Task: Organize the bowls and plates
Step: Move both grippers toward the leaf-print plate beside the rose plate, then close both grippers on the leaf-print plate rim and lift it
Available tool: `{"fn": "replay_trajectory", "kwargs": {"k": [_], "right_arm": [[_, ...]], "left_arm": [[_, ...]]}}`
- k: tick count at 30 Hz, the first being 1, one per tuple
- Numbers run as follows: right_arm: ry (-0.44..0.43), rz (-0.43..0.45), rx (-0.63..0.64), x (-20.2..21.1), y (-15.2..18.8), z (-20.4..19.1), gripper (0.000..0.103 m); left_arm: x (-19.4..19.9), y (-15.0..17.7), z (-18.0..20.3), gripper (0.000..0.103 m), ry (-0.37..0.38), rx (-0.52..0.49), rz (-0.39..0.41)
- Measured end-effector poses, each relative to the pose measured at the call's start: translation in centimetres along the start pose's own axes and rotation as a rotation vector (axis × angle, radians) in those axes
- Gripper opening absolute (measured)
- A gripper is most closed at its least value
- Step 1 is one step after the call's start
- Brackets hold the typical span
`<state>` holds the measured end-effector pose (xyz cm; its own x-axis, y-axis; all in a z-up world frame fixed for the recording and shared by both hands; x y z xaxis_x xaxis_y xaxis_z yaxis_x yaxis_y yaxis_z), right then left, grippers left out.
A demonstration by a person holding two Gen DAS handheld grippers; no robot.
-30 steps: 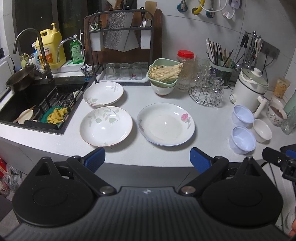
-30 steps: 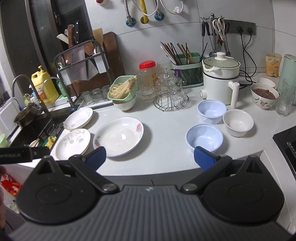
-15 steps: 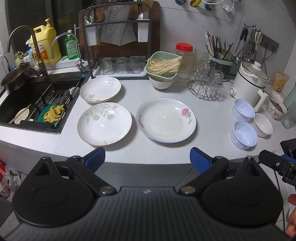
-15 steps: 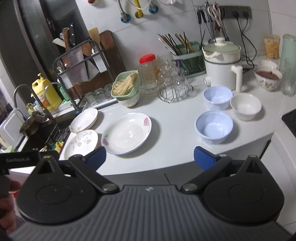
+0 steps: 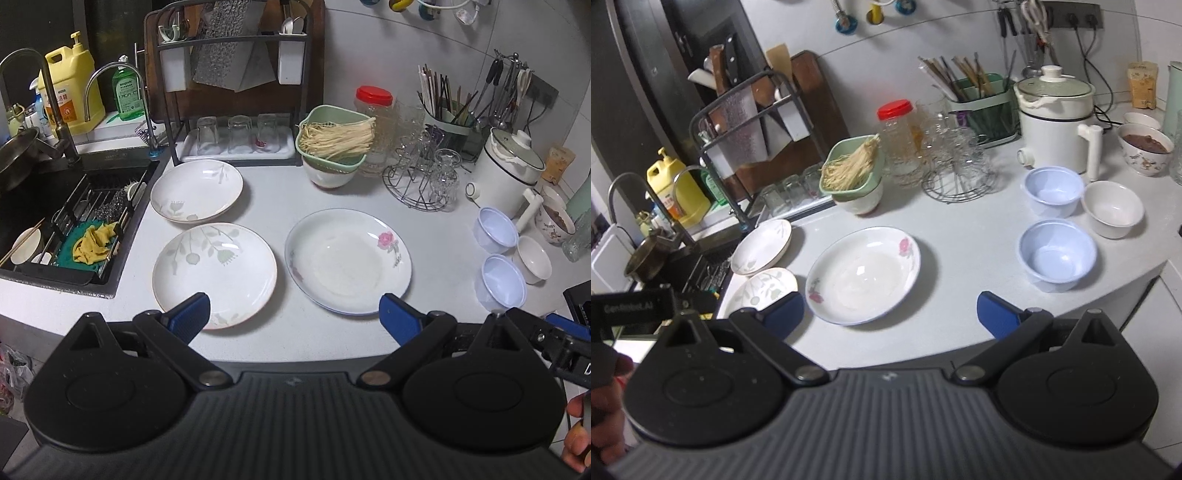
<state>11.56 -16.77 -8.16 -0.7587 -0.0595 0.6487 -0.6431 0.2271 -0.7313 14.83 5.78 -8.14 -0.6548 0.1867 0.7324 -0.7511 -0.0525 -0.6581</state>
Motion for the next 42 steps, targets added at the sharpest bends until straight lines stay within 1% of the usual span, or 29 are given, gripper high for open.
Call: {"fn": "replay_trajectory", "kwargs": {"k": [5,15,18,21,24,26,29,31,33,36,40,42], "right_arm": [[-0.004,0.002,0.01,-1.4,-0.4,-2.7,0.102],[-0.003,-0.021,0.04,-4.9,-0.7,-7.9,0.101],[-0.021,-0.037,0.053,-6.0,-0.7,-9.8,0.1],[-0.014,-0.045,0.068,-7.3,-0.6,-11.8,0.099],[-0.01,-0.059,0.067,-8.6,-0.2,-13.5,0.096],[-0.002,-0.07,0.069,-9.5,0.0,-14.6,0.096],[0.0,-0.109,0.063,-11.2,0.5,-16.4,0.094],[0.008,-0.127,0.072,-12.3,0.7,-17.5,0.091],[0.011,-0.161,0.062,-13.3,1.3,-18.4,0.084],[0.015,-0.193,0.056,-14.6,2.3,-19.2,0.078],[0.009,-0.227,0.006,-16.4,4.0,-19.6,0.07],[0.017,-0.233,-0.019,-17.2,4.6,-19.4,0.063]], "left_arm": [[-1.2,-1.3,-2.5,0.1,0.014,-0.002,-0.012],[-4.1,-3.3,-8.8,0.1,0.032,0.02,-0.033],[-5.1,-3.6,-10.8,0.1,0.037,0.018,-0.047],[-6.0,-4.0,-13.0,0.1,0.042,0.02,-0.055],[-6.7,-4.3,-15.4,0.1,0.041,0.034,-0.059],[-7.2,-4.6,-16.9,0.1,0.055,0.05,-0.06],[-8.3,-4.6,-18.9,0.1,0.067,0.059,-0.072],[-9.0,-4.5,-20.1,0.1,0.07,0.059,-0.081],[-9.8,-4.3,-21.1,0.1,0.078,0.059,-0.088],[-11.1,-3.9,-22.5,0.098,0.1,0.056,-0.102],[-13.2,-2.9,-24.1,0.098,0.127,0.071,-0.129],[-14.5,-2.4,-24.8,0.09,0.141,0.077,-0.154]]}}
Point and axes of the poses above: each gripper's, at about its wrist camera, not at the fingertips, and x roughly against the way its jaws point, z to its right, y to its underside, the point moved 9 cm from there along -x, roughly the way its jaws point, and after that the axes turned 9 degrees about y, right-handed, at the moved point
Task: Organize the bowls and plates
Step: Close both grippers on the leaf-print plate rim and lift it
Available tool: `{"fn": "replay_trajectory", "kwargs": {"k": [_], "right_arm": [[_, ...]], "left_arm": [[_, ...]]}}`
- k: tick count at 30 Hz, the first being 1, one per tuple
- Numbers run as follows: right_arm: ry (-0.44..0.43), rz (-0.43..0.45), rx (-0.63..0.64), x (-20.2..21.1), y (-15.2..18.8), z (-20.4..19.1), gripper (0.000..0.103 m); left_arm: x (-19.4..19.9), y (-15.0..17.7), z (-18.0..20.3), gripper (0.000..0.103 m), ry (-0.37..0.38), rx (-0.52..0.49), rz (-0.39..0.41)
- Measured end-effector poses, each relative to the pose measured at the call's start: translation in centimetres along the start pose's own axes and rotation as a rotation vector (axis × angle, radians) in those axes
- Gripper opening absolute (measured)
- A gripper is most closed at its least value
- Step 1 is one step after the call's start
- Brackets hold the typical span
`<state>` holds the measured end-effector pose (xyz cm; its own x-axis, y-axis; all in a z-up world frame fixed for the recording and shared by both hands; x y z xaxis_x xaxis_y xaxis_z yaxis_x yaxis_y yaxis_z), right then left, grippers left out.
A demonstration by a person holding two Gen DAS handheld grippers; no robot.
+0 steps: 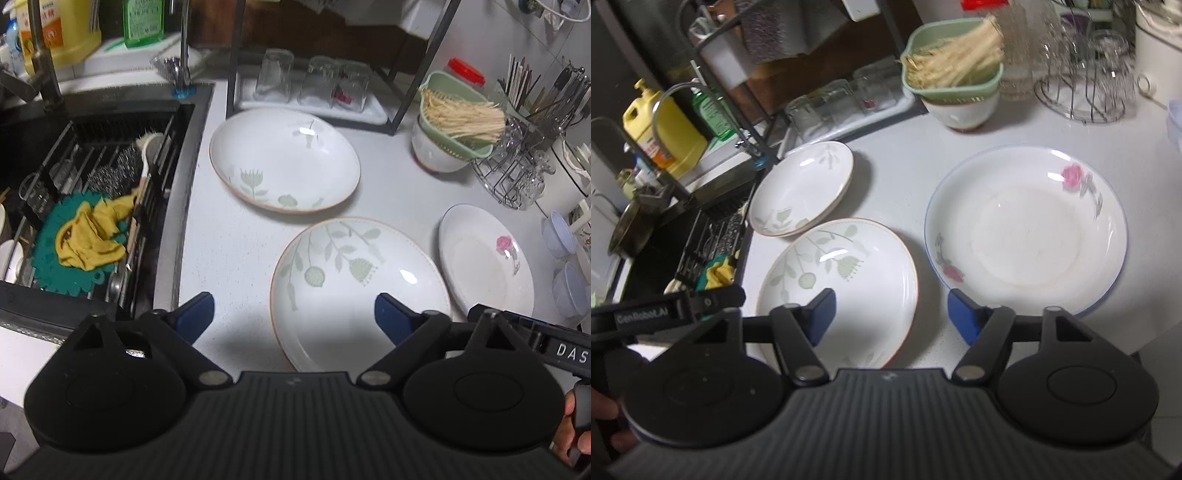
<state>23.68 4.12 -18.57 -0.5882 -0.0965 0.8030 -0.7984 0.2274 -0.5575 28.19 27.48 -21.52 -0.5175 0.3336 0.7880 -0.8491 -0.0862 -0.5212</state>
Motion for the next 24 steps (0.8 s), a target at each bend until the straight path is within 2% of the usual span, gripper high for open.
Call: {"fn": "replay_trajectory", "kwargs": {"k": [3,7,9,13,15,17,20,24], "right_arm": [[0.026,-0.02,-0.042,-1.5,0.5,0.4,0.053],[0.035,-0.042,-0.096,-3.1,0.9,0.6,0.044],[0.048,-0.05,-0.113,-3.9,1.1,0.8,0.036],[0.064,-0.048,-0.13,-5.2,1.2,0.6,0.027],[0.075,-0.046,-0.133,-5.7,1.1,0.5,0.021],[0.076,-0.044,-0.135,-6.1,1.0,0.5,0.018],[0.077,-0.055,-0.135,-6.9,1.0,0.3,0.016],[0.079,-0.085,-0.133,-7.2,1.1,0.2,0.017]], "left_arm": [[-1.8,0.4,-0.9,0.081,0.028,0.002,-0.037],[-3.9,0.5,-1.5,0.068,0.049,-0.027,-0.07],[-4.8,0.5,-1.7,0.061,0.058,-0.037,-0.082],[-6.2,0.2,-2.2,0.049,0.062,-0.047,-0.094],[-6.8,0.0,-2.4,0.035,0.075,-0.044,-0.1],[-7.3,-0.1,-2.6,0.03,0.086,-0.043,-0.103],[-8.0,-0.3,-2.3,0.025,0.13,-0.035,-0.119],[-8.4,-0.4,-2.0,0.025,0.142,-0.051,-0.137]]}}
Point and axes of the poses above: each gripper's, at about its wrist camera, not at the fingertips, and x roughly against the way its jaws point, z to its right, y to its underside, the point moved 9 cm from there along -x, roughly the way its jaws point, and after that the axes turned 9 degrees about y, right-handed, at the moved point
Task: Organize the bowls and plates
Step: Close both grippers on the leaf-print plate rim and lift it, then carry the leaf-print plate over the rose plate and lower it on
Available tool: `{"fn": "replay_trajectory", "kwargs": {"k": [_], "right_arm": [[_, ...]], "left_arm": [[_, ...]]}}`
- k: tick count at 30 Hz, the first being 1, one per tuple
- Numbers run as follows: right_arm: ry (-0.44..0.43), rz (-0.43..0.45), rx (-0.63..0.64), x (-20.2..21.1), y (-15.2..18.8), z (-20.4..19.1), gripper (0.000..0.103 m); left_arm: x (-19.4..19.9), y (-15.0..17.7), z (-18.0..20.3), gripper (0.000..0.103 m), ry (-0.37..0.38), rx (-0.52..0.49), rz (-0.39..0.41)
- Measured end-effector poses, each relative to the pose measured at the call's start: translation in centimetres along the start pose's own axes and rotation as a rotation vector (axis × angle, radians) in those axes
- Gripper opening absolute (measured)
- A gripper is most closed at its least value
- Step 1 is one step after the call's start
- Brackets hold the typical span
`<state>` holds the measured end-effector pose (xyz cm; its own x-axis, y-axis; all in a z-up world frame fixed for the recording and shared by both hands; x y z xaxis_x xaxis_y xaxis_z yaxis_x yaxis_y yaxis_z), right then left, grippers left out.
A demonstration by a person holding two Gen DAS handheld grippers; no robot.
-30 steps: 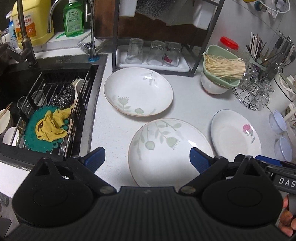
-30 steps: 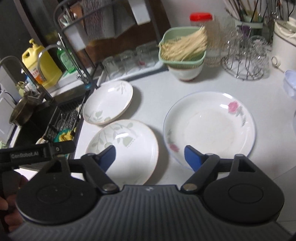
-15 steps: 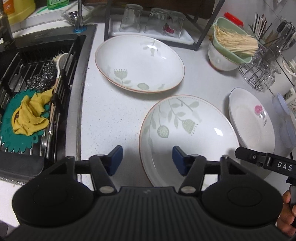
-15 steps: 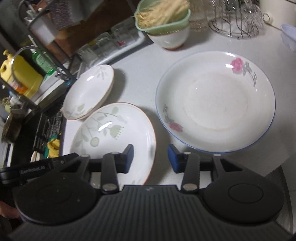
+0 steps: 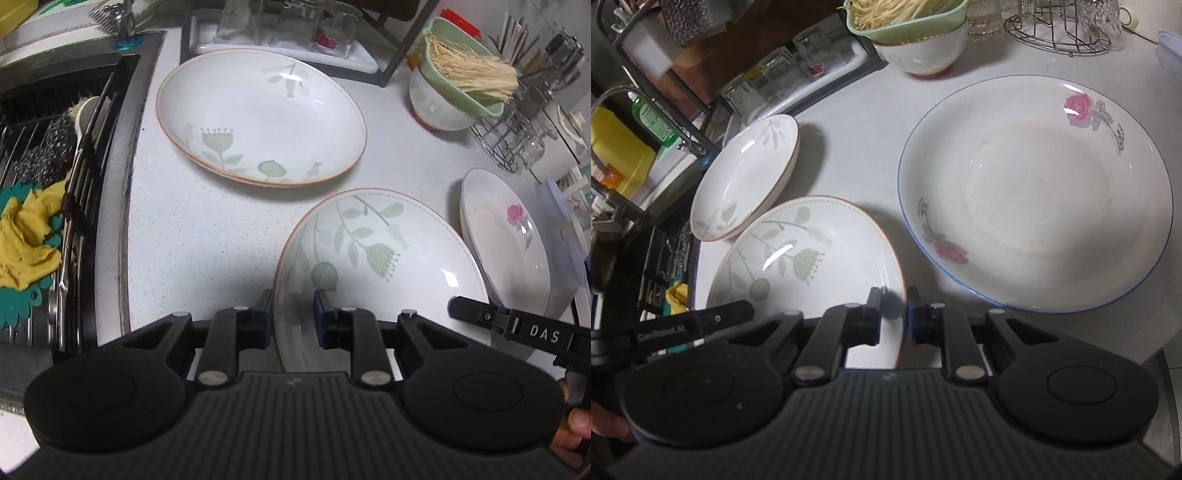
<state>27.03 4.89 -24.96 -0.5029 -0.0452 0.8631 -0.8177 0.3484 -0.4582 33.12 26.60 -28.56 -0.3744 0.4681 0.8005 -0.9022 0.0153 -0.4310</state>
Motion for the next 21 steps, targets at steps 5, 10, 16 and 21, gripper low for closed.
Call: {"fn": "replay_trajectory", "kwargs": {"k": [5,10,16,21], "right_arm": [[-0.028,-0.027,-0.018,0.7,-0.3,0.1,0.017],[-0.055,-0.033,-0.043,2.2,-1.5,0.3,0.017],[-0.067,-0.003,-0.064,5.1,-3.9,1.4,0.017],[-0.079,0.03,-0.076,7.5,-5.9,3.2,0.017]], "left_arm": [[0.4,-0.3,-0.1,0.025,0.044,0.03,-0.038],[2.1,-1.6,1.3,0.025,0.072,0.03,-0.031],[4.1,-4.5,4.7,0.025,0.109,0.028,-0.011],[4.8,-6.9,8.5,0.025,0.141,-0.005,0.021]]}}
Point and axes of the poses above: each gripper's, at about its wrist camera, not at the fingertips, and x roughly against the way its jaws point, z to its right, y to its underside, the point moved 9 cm from there along -x, roughly the way its jaws point, and after that the axes turned 9 degrees about y, right-handed, at the moved point
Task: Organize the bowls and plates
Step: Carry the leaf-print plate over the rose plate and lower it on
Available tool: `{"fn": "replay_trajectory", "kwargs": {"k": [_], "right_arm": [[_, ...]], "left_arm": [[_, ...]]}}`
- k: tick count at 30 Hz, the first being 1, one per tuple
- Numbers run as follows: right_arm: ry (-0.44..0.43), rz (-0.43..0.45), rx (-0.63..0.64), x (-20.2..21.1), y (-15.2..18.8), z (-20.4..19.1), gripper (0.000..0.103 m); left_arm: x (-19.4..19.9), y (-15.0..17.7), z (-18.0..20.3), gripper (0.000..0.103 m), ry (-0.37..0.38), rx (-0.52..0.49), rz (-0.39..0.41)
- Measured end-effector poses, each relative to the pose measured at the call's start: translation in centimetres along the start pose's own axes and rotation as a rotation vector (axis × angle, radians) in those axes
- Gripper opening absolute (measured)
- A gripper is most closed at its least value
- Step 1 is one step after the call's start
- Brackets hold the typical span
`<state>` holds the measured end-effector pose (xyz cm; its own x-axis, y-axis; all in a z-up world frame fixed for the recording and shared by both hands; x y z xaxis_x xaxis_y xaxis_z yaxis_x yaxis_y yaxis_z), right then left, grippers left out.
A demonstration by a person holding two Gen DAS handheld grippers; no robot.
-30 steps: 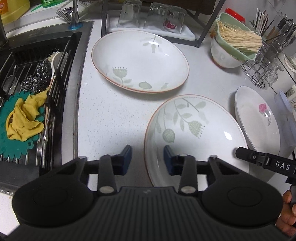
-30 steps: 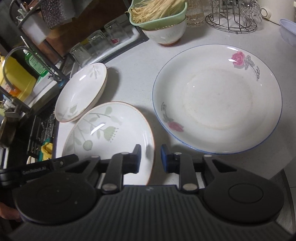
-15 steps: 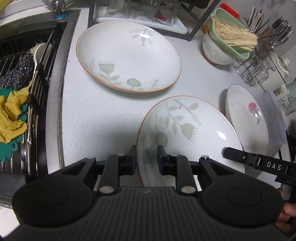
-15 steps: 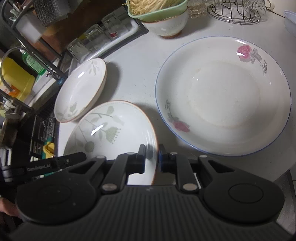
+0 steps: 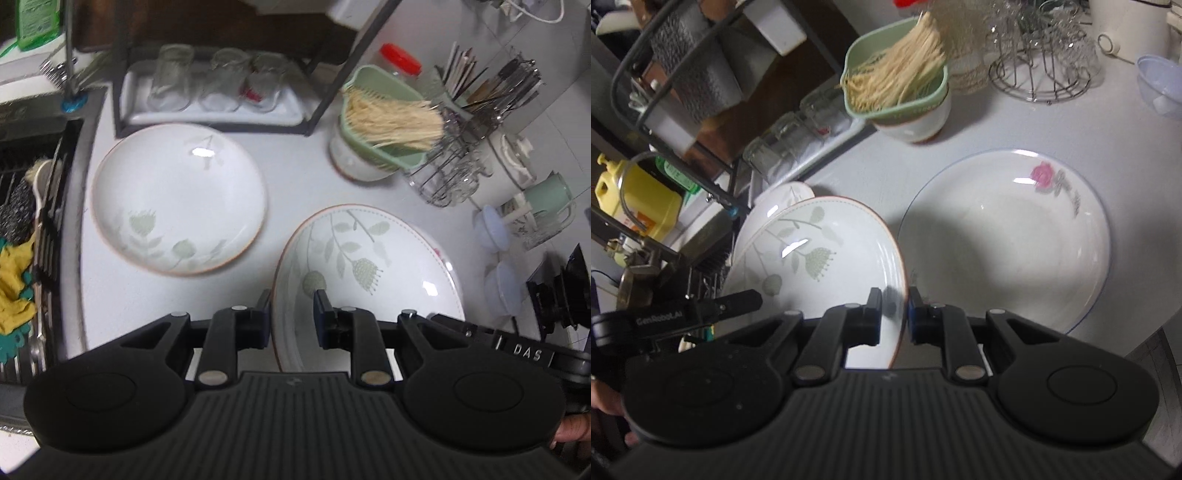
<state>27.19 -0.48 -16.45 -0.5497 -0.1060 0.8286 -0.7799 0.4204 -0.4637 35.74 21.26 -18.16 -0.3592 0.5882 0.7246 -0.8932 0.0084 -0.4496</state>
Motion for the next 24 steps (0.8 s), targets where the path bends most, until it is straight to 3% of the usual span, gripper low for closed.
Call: {"fn": "replay_trajectory", "kwargs": {"k": [5,13,17,24], "right_arm": [[-0.027,0.032,-0.025,1.2,-1.9,2.7,0.017],[-0.01,0.068,-0.04,1.2,-5.8,8.1,0.017],[-0.013,0.029,-0.047,-0.8,-6.1,10.3,0.017],[-0.039,-0.047,-0.059,-4.5,-5.6,12.2,0.017]], "left_arm": [[-1.5,-1.2,3.8,0.025,-0.013,-0.018,0.027],[-6.3,-0.6,8.4,0.025,-0.056,-0.018,-0.036],[-8.9,-0.4,8.5,0.025,-0.113,-0.007,-0.078],[-11.9,-0.6,8.3,0.025,-0.205,-0.082,-0.156]]}}
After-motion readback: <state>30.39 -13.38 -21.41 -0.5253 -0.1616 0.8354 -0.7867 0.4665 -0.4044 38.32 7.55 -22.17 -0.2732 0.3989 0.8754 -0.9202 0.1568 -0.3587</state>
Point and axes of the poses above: each gripper's, at about its wrist camera, not at the fingertips, and x roughly against the way its jaws point, z to its right, y to its underside, the point moved 9 cm from there along -x, roughly the way its jaws point, and after that the axes turned 9 degrees about y, right-handed, at the moved point
